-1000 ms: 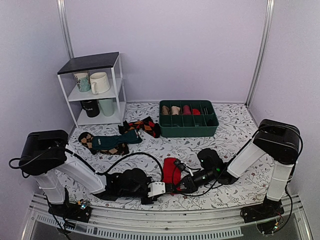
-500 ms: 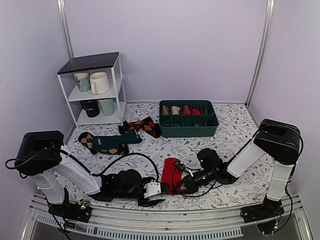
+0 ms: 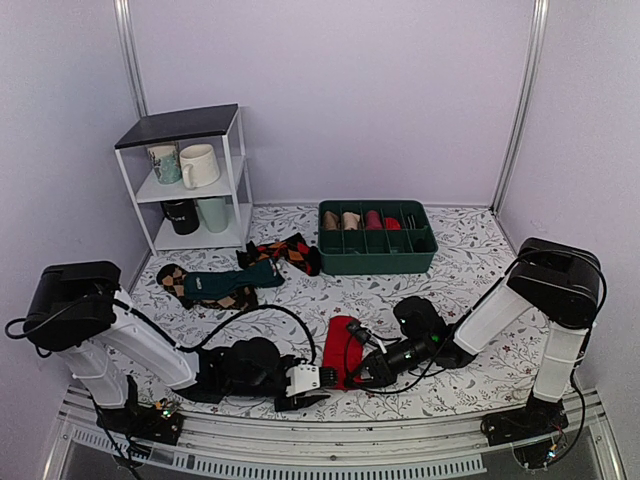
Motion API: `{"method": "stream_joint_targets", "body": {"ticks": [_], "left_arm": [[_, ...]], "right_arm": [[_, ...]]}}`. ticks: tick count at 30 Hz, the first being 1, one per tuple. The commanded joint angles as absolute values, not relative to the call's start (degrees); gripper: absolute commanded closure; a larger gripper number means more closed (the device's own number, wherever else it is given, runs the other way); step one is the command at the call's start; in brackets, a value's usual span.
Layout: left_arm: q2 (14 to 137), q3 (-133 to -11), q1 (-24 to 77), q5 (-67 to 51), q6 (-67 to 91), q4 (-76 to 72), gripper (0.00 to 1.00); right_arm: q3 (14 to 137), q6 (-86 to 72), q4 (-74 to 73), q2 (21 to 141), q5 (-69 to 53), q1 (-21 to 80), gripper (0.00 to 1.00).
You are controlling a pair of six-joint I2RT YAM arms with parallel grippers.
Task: Roll the socks
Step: Roll the sock at the center of the board.
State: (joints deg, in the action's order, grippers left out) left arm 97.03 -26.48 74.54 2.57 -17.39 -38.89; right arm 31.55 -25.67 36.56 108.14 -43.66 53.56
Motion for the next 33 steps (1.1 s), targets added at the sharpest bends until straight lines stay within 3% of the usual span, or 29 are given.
{"method": "stream_joint_targets", "body": {"ticks": [1,10,14,20,23,33], "left_arm": [[100.0,-28.7,75.1,2.1,-17.7,-38.3,0.52],[103.5,-31.9,74.8,5.2,-17.5,-35.7,0.52],[105.0,-33.7,74.6,3.9,-16.9,-32.8,0.65],[104.0,-33.3,74.4,0.7,-14.8,-29.7,0.98],[102.7,-32.4,74.4,-0.8,-13.0,-28.5,1.00],[103.6,-33.4,69.2,-14.6,-1.8,-21.2,1.00]], "right_arm": [[28.4,-25.5,22.6,113.0,-41.6,54.1,0.88],[28.1,-25.6,22.8,112.7,-41.8,54.1,0.88],[28.0,-25.7,22.9,112.6,-42.0,54.1,0.88],[27.9,-25.7,23.1,112.4,-41.7,54.1,0.88],[27.9,-25.4,23.1,112.0,-40.8,54.1,0.87],[24.5,-17.4,29.9,95.5,-23.5,54.1,0.59]]}}
